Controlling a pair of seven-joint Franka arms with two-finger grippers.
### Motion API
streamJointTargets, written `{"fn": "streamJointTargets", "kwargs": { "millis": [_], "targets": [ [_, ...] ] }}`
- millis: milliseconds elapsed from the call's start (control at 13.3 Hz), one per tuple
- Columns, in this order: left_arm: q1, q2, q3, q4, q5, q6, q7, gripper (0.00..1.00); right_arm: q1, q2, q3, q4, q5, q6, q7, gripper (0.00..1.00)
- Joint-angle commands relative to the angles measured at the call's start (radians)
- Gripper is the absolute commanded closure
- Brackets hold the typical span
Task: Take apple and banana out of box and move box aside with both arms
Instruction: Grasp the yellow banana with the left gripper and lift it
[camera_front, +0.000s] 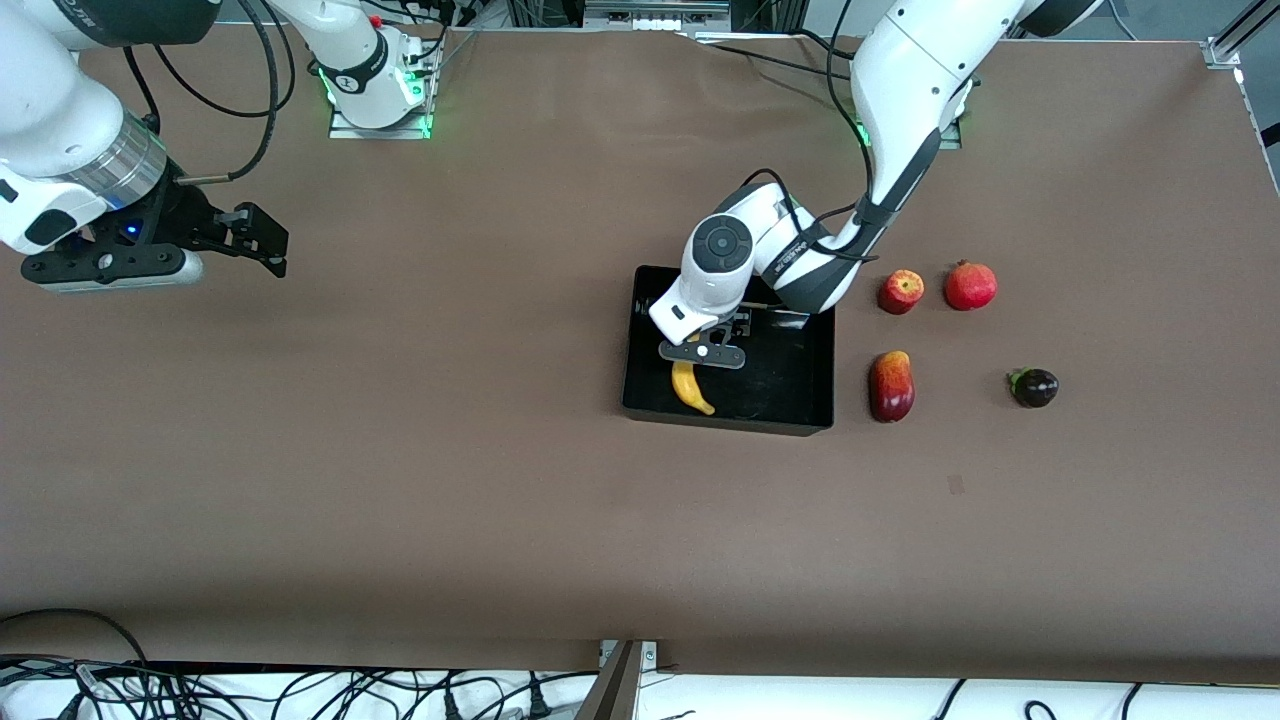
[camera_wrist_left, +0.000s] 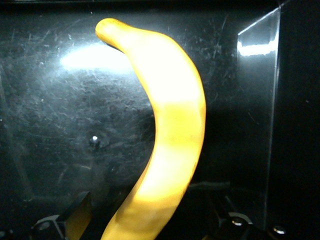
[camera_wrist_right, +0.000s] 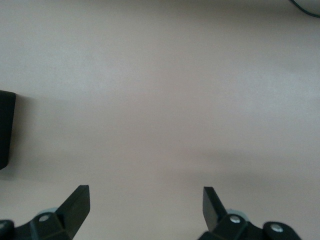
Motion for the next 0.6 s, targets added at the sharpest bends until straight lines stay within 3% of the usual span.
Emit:
{"fn": "streamJointTargets", "kwargs": {
  "millis": [0,151,226,528],
  "targets": [
    [-0.014,0.025,0.003,0.019,0.062,0.01,-0.065,0.12,-0.001,-0.01,0.0,0.001,0.001,-0.009,0.002,0.0],
    [-0.016,0.025,0.001,0.02,0.062,0.01,-0.069,0.79,-0.001,-0.01,0.0,0.001,0.001,-0.009,0.002,0.0],
    [-0.013,0.018,0.0,0.02,0.062,0.007,-0.069,0.98,-0.001,-0.01,0.0,0.001,0.001,-0.009,0.002,0.0],
    [0.009,-0.052,-0.003,0.022,0.059,-0.033,-0.071,1.0,-0.001,-0.01,0.0,0.001,0.001,-0.009,0.002,0.0]
  ]
}}
